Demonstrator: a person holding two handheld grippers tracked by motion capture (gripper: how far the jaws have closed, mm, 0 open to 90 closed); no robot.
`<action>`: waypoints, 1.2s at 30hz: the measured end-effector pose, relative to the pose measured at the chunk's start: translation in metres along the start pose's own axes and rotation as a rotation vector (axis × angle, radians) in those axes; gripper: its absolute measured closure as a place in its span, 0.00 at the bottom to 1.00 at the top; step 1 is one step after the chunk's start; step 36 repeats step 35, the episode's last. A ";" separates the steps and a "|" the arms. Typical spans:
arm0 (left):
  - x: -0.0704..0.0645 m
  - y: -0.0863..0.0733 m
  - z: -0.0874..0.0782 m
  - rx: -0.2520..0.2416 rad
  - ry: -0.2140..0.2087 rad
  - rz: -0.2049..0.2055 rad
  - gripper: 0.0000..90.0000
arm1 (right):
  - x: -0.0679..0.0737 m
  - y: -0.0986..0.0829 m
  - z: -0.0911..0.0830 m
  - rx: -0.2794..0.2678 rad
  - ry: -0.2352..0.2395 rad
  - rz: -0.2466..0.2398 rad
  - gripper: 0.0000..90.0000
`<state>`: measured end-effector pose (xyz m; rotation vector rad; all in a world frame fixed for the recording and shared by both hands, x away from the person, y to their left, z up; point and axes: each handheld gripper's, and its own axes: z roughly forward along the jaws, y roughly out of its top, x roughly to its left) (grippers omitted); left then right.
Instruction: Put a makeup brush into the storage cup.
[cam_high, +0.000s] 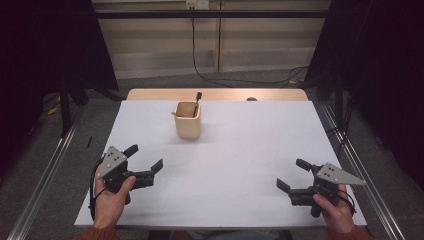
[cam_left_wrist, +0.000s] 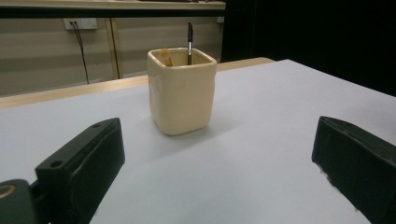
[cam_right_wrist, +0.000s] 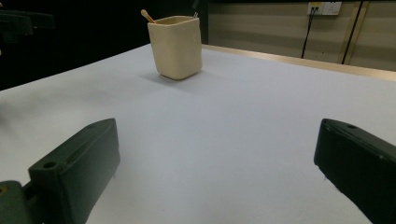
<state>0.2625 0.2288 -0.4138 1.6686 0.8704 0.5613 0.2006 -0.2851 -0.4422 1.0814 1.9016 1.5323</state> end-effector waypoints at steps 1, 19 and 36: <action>0.000 -0.002 -0.002 0.001 0.000 0.005 0.03 | 0.000 0.000 0.000 0.002 0.000 0.001 0.00; -0.001 -0.028 -0.035 -0.002 0.042 -0.026 0.03 | 0.000 0.000 0.000 0.000 -0.001 0.000 0.00; 0.000 -0.032 -0.043 -0.008 0.061 -0.043 0.02 | 0.000 0.001 0.002 0.013 0.014 -0.014 0.00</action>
